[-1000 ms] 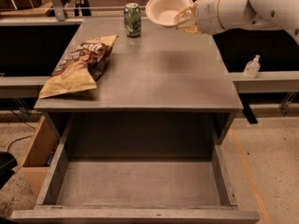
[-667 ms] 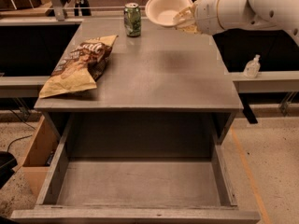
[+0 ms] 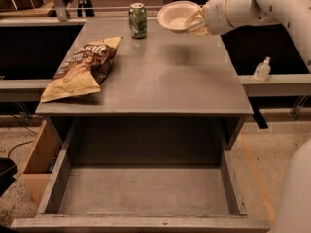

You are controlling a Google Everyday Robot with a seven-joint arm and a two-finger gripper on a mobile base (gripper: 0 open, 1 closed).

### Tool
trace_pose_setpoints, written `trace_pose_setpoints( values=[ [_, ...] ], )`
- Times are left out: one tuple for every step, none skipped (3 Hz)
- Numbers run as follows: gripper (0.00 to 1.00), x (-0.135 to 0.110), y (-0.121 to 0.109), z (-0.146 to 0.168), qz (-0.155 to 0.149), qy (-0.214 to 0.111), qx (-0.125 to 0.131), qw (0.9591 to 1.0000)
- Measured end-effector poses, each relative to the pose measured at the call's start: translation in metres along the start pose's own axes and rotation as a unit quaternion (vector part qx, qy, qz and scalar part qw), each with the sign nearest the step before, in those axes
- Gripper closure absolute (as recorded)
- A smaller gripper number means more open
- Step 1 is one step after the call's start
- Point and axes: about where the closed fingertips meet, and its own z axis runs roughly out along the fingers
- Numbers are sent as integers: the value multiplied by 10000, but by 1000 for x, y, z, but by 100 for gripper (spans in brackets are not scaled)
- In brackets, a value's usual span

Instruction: Move paper bowl near green can

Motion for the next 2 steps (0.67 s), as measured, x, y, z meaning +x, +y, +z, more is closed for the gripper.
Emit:
trace_pose_setpoints(
  values=[
    [100,31,27,27,159,-141,-457,9987],
    [100,55,29,34,204,-89,-515,9984]
  ],
)
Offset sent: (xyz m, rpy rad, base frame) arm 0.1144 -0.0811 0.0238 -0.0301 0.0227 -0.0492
